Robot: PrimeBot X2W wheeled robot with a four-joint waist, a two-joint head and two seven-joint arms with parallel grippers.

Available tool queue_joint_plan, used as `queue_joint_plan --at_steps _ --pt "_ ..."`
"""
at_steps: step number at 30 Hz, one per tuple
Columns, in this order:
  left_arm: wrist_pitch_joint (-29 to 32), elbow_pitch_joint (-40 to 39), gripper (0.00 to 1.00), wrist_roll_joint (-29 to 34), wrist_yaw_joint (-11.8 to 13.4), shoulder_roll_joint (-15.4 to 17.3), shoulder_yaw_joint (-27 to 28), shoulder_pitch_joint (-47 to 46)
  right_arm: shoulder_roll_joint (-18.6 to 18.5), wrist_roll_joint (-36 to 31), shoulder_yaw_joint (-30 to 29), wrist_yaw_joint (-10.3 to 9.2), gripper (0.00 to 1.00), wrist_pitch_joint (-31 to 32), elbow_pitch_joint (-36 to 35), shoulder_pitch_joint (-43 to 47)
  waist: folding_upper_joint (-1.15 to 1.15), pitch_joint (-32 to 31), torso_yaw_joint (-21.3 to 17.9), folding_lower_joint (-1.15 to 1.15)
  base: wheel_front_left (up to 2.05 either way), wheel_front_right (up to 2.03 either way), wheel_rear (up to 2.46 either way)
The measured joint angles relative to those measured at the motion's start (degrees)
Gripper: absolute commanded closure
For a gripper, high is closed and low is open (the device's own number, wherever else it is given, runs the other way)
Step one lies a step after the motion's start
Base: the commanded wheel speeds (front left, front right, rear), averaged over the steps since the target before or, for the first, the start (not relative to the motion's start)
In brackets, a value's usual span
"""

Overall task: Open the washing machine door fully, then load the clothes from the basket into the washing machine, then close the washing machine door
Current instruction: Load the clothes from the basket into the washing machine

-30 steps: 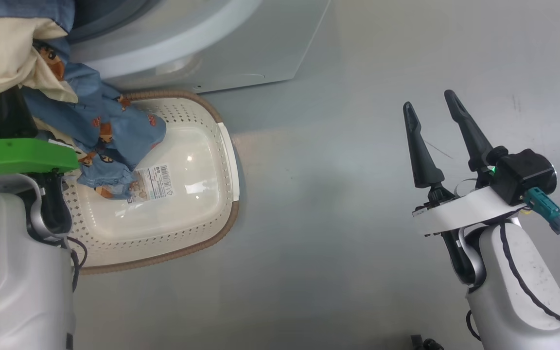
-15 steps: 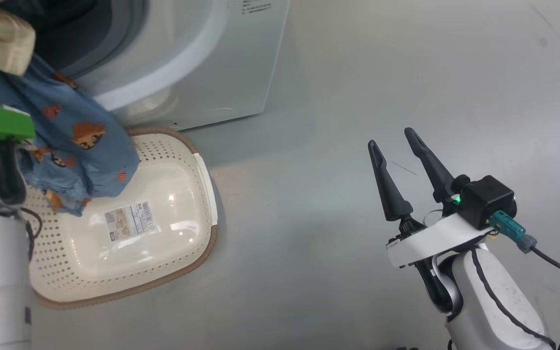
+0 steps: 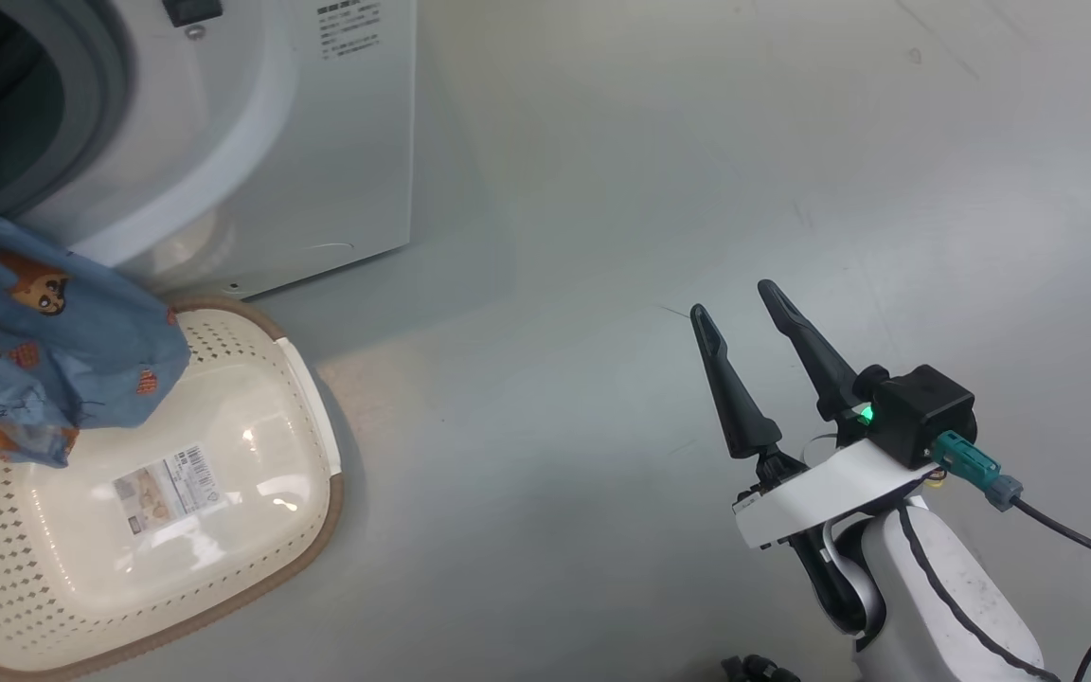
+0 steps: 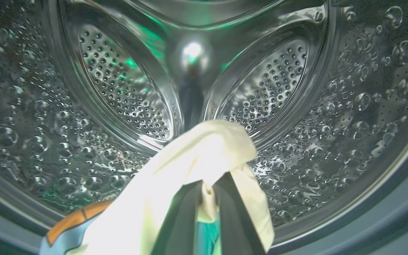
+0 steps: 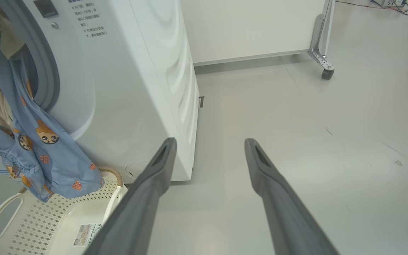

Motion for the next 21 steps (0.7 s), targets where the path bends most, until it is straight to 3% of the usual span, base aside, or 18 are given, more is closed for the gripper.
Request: queue_joint_plan --at_steps 9,21 --pt "2.76 4.33 1.00 -0.69 1.44 1.22 1.26 -6.70 0.12 -0.21 -0.12 0.00 0.00 0.00 -0.30 1.23 0.00 2.09 -2.63 0.00 0.00 0.00 0.00" --pt "2.75 8.36 1.00 -0.46 3.20 3.68 2.21 -12.49 0.29 -0.64 -0.65 0.00 0.00 0.00 -1.58 1.20 0.00 6.03 -3.34 0.00 0.00 0.00 0.00"
